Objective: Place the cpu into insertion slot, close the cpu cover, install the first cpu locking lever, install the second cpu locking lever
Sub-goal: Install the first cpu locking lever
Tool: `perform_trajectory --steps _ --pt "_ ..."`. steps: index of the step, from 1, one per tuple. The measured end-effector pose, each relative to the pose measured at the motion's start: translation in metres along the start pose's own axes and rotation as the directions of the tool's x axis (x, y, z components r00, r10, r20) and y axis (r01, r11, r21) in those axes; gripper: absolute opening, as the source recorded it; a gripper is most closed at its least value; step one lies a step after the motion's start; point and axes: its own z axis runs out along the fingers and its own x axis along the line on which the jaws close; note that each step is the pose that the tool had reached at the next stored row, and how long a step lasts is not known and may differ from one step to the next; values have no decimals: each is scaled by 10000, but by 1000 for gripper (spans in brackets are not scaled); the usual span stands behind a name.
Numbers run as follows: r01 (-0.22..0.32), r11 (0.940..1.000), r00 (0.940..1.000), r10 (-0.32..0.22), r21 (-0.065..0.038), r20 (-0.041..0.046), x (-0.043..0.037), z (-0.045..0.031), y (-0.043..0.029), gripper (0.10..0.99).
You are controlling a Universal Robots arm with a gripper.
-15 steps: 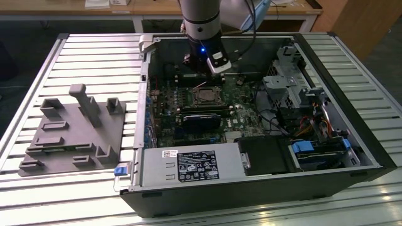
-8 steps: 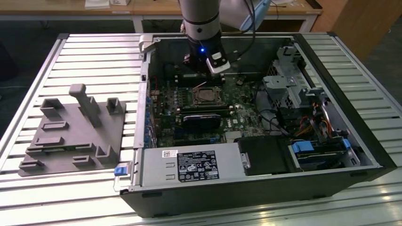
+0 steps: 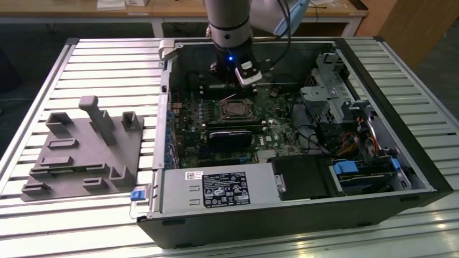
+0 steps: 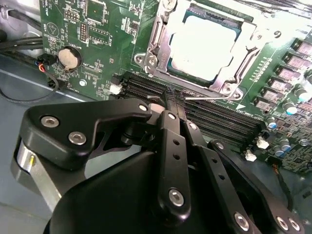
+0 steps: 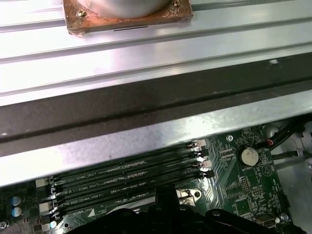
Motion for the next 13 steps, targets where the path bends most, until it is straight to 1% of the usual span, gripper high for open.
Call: perform_trajectory --steps 2,6,9,13 --pt "13 10000 10000 -12 -29 69 7 13 -3 106" --pt "47 10000 9996 -45 -83 263 20 40 -11 106" --pt "18 10000 9996 -15 -84 299 24 50 -5 106" --pt "-271 9996 9990 272 -43 361 31 61 9 106"
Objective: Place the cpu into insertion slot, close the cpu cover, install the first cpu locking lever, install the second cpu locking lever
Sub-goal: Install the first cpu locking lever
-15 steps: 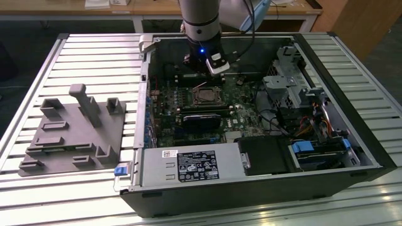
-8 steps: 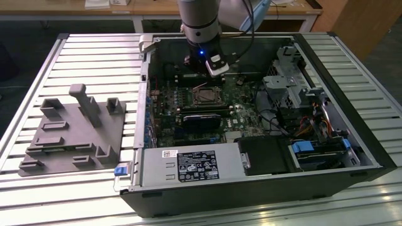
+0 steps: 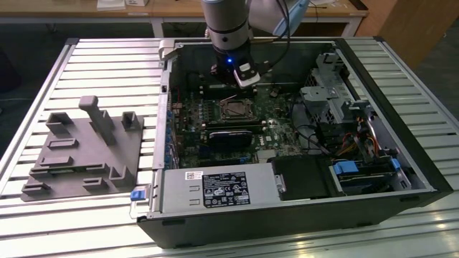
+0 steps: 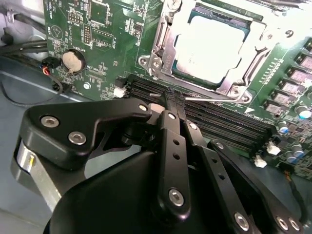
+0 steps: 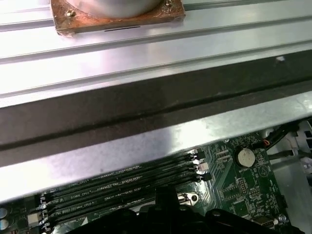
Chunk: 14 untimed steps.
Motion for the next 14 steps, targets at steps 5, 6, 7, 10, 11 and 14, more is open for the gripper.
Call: perform_trajectory --steps 5,6,7,10,11,14 --pt "-472 9989 9988 471 82 107 7 12 8 106" --pt "-558 9984 9984 557 96 127 10 14 10 106" --pt "-630 9980 9979 628 107 145 14 16 13 106" --pt "-796 9967 9967 793 133 185 34 20 28 106" --pt "-841 9964 9963 838 140 197 40 21 34 106" --pt "-971 9951 9950 968 160 230 59 25 49 106"
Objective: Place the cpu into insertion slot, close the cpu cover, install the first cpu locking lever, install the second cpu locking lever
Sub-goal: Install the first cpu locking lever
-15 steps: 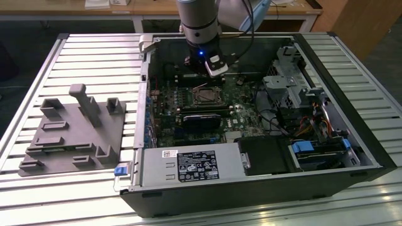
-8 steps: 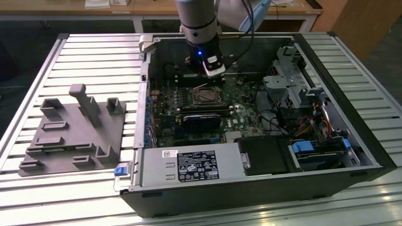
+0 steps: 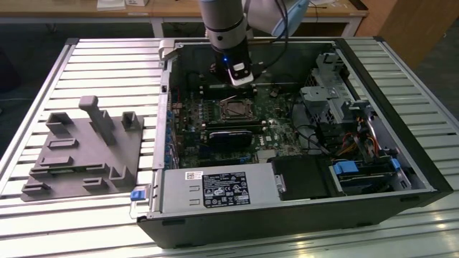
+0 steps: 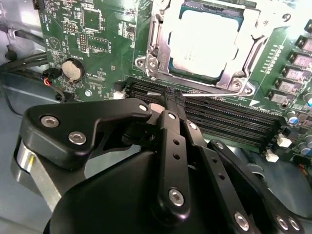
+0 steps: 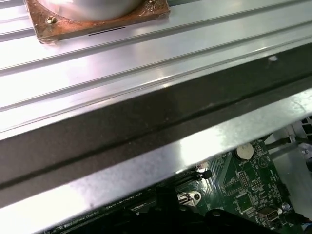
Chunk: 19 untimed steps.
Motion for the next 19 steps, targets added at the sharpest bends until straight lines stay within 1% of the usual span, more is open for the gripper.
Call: perform_trajectory --steps 11,16,19 --pt "-518 9986 9986 517 110 132 45 22 20 106" --pt "-655 9978 9977 653 137 169 56 41 29 106" --pt "-712 9973 9973 709 170 193 58 51 28 106"
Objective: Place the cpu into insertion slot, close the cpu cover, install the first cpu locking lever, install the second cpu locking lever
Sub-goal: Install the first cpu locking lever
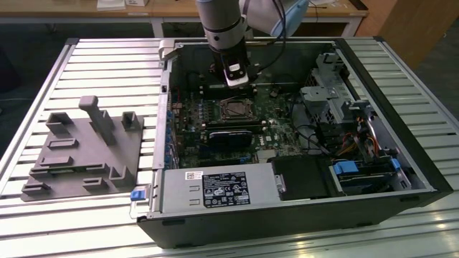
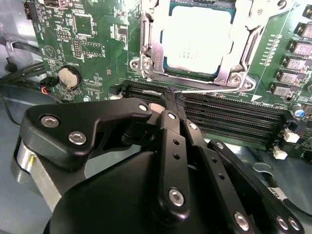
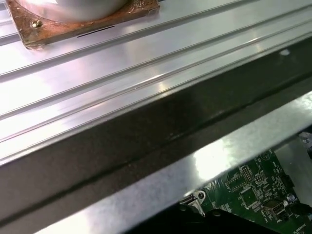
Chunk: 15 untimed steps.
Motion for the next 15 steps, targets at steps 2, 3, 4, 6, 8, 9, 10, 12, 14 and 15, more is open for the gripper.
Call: perform_trajectory --steps 2,3,4,6,8,9,10,12,14,15 --pt "-39 10000 10000 39 40 25 1 5 -1 106" --pt "-56 10000 10000 56 53 35 1 8 -2 106" --pt "-72 10000 10000 72 57 41 2 12 -3 106" --pt "-97 9999 9999 97 65 46 3 19 -4 106" --pt "-113 9999 9999 112 68 50 5 27 -6 106" --pt "-119 9999 9999 118 69 51 6 31 -6 106" --pt "-122 9999 9999 122 69 52 7 35 -6 106" --pt "-125 9999 9999 125 70 53 9 43 -7 106" --pt "-125 9999 9999 124 73 53 13 50 -4 106" --pt "-121 9999 9999 120 75 53 14 54 -3 106"
